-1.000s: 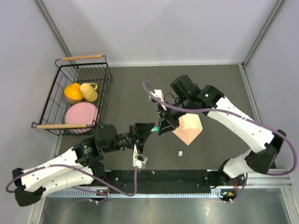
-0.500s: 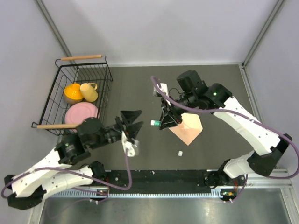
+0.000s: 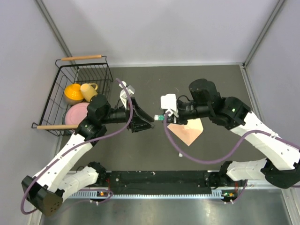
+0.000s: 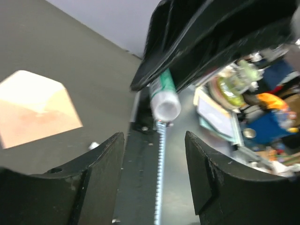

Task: Place the letter into the envelope and seal it
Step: Unscrew the solid glue.

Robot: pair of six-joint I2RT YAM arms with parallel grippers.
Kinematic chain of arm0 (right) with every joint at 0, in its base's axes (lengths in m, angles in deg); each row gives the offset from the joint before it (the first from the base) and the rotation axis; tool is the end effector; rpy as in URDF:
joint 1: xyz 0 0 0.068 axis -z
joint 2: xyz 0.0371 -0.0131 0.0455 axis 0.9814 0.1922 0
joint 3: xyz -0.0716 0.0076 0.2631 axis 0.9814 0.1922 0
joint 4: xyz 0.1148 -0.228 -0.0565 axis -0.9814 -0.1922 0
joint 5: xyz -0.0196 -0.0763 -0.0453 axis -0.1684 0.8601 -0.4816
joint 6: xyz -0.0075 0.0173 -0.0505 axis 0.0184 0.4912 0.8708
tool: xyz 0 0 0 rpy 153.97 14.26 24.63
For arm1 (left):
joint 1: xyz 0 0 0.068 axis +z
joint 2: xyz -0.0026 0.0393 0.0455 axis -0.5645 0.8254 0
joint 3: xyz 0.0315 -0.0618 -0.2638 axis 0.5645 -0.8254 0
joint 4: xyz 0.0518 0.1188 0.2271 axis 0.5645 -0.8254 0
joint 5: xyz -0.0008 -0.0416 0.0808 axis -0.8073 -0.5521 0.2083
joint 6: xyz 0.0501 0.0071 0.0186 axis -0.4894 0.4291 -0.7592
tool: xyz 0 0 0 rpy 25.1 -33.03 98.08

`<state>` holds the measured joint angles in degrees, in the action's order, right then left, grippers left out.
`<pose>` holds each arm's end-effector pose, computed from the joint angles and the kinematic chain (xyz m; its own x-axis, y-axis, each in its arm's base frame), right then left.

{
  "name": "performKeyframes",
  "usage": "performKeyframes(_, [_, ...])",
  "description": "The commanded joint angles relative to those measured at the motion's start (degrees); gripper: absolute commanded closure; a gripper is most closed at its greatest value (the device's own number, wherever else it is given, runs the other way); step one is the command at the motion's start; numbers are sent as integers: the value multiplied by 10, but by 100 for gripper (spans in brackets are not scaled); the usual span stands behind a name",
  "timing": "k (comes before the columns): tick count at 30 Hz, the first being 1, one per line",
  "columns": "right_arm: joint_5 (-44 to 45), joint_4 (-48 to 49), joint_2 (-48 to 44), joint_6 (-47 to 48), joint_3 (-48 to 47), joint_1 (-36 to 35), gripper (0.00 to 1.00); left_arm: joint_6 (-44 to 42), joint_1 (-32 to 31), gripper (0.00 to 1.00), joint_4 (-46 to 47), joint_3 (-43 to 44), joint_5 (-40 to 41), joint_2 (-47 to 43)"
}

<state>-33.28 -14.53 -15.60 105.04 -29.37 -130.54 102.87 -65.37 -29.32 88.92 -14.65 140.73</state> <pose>0.1324 0.1930 0.4409 0.2551 -0.4726 -0.8436 -0.9591 -0.0132 -0.2826 0.1578 -0.1282 0.3722 -0.4985 -0.0172 -0.8667 0.8621 0.0951 -0.4977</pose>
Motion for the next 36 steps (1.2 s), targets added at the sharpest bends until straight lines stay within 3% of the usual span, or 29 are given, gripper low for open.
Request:
performKeyframes(1, [89, 42, -19, 76, 25, -49, 100, 202, 1, 41, 177, 5, -65, 7])
performKeyframes(7, [140, 54, -13, 89, 33, -86, 100, 192, -10, 39, 146, 18, -63, 35])
performKeyframes(13, [183, 81, -9, 100, 29, -104, 100, 154, -13, 46, 72, 37, -16, 48])
performKeyframes(17, [199, 93, -11, 112, 36, -115, 100, 175, -14, 56, 106, 42, 1, 49])
performKeyframes(22, [220, 123, -25, 122, 56, -124, 100, 250, -13, 58, 236, 15, 0, 45])
performKeyframes(30, [231, 149, -31, 111, 68, -128, 100, 267, -14, 62, 248, 14, 18, 61])
performKeyframes(36, [240, 163, -27, 99, 73, -135, 100, 281, -13, 59, 265, 14, 50, 64])
